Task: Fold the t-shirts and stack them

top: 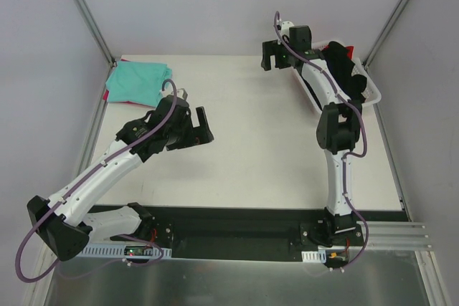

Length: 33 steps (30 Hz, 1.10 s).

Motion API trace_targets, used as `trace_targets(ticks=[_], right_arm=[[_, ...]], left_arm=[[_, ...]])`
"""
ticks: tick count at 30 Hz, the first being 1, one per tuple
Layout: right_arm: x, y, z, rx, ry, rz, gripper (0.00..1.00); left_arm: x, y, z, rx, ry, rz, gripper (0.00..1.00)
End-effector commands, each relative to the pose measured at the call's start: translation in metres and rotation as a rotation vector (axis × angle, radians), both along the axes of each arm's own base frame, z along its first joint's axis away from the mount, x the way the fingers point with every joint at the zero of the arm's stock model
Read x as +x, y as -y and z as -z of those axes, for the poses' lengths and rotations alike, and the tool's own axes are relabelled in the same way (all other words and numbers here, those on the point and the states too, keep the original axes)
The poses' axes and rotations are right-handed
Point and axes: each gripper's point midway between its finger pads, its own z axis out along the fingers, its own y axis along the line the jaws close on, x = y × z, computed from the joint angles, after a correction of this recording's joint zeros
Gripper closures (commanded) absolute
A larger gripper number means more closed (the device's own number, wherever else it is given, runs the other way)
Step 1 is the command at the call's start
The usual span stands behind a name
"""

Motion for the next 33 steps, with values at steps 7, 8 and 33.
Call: trace_targets(ticks=[7,8,33], right_arm=[[0.048,-0.009,-0.014,-0.010,0.202,-0.032,0.03],[0.048,-0.007,-0.011,-0.015,0.202,-0.029,0.03],[0.073,0.085,0.036,-0.209,0.179,0.213,0.04]], left_arm=[[0.008,0.014,-0.001,-0.022,-0.010,0.005,0.03],[0.008,0.017,-0.003,-0.028,-0.005,0.009,0.03],[0.005,0.024,-0.016,-0.052,0.016,0.037,0.03]])
